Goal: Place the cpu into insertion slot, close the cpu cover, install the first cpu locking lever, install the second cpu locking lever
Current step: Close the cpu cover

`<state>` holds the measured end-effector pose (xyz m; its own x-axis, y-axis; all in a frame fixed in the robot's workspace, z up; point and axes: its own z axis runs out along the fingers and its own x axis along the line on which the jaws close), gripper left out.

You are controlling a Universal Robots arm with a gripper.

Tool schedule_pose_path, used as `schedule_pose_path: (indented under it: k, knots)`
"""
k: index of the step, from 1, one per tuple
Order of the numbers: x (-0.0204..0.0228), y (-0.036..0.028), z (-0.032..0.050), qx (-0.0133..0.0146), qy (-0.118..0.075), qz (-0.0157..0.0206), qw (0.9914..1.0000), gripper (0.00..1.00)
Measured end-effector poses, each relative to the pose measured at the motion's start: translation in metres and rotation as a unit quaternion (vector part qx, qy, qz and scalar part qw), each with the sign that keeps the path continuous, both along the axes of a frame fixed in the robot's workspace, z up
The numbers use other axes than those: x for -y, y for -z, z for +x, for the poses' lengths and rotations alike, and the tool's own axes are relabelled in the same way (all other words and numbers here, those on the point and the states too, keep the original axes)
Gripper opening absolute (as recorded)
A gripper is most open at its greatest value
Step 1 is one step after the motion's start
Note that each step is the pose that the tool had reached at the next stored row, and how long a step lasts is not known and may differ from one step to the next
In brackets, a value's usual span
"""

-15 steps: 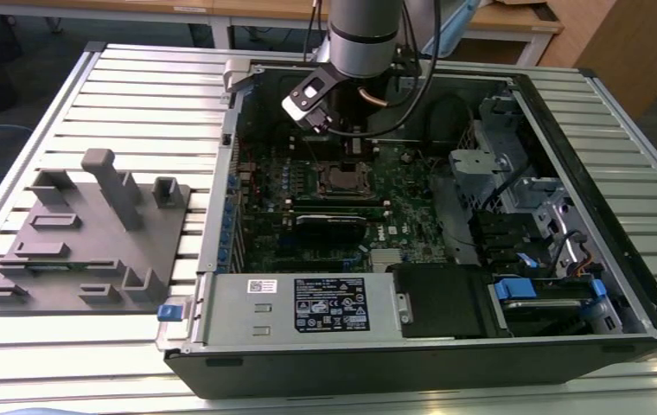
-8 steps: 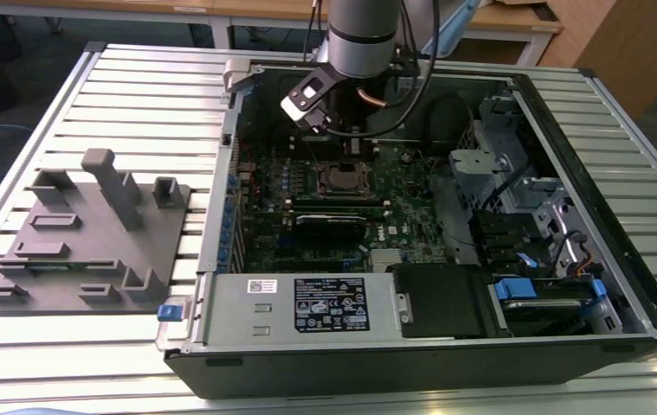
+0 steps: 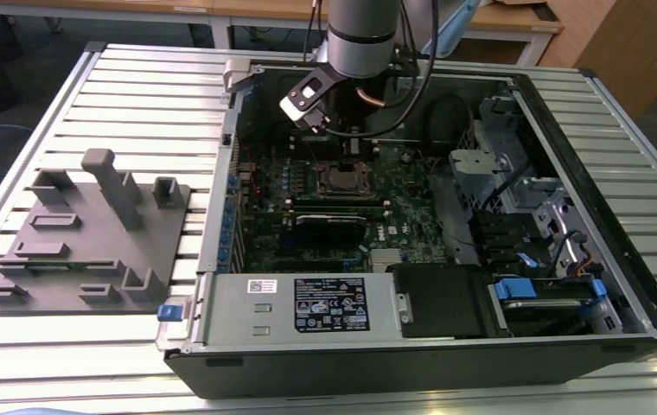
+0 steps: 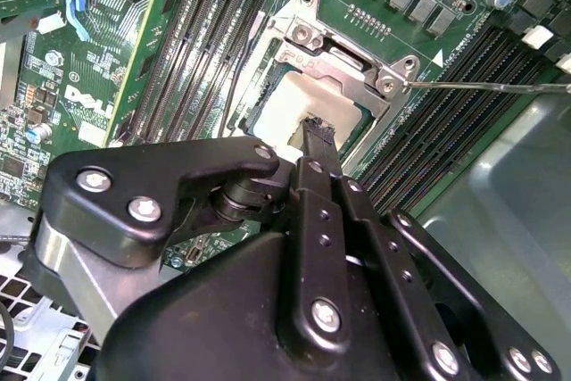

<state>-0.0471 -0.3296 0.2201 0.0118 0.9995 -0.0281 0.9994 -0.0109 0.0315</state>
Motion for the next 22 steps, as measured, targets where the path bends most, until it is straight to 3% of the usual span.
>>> schedule_pose_path:
  k: [8,13,18,22]
  knots:
    - [0.0000,0.0000,-0.0001,0.0000,-0.001,0.0000,1.00000,0.11]
    - [0.0000,0.0001,-0.0001,0.0000,-0.032,0.0000,0.99948,0.11]
    - [0.0000,0.0003,-0.0001,0.0000,-0.074,0.0000,0.99723,0.11]
    - [0.0000,0.0005,-0.0001,0.0000,-0.107,0.0000,0.99423,0.11]
